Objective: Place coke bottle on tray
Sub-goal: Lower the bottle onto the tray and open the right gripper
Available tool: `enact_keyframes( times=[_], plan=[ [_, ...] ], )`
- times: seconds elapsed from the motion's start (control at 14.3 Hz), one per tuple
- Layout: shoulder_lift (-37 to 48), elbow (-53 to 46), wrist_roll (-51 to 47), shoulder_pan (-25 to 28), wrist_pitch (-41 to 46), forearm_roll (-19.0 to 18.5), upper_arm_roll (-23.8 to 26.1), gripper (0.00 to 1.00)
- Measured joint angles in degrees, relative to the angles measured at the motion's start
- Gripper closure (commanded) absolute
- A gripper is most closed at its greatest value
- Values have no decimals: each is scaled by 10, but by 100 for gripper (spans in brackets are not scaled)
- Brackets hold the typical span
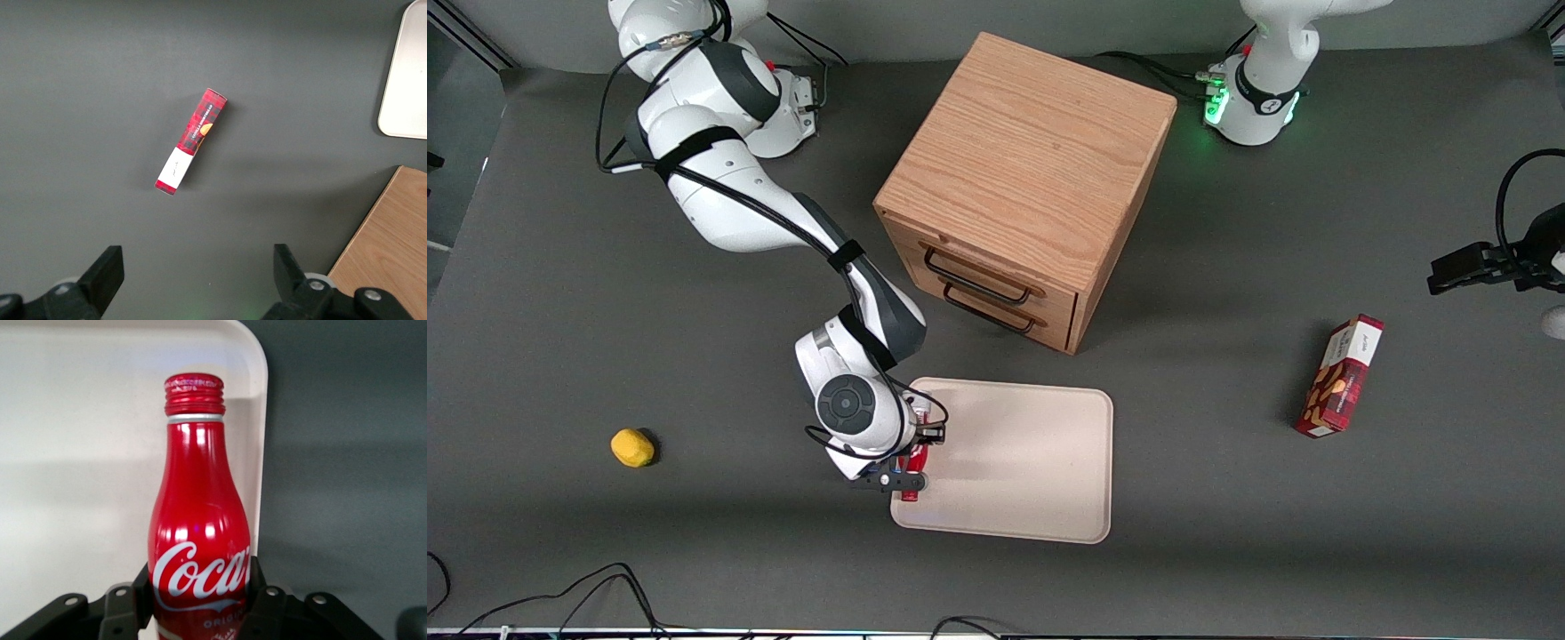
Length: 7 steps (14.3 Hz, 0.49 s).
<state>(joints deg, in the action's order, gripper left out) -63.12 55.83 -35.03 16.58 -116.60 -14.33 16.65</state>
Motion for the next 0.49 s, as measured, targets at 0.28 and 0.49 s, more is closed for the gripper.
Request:
enact_keyframes(
  times=[0.28, 0.49],
  plan=[
    [-2, 0, 0, 0, -4, 0, -7, 56],
    [-2, -1, 0, 0, -5, 0, -7, 13]
  ],
)
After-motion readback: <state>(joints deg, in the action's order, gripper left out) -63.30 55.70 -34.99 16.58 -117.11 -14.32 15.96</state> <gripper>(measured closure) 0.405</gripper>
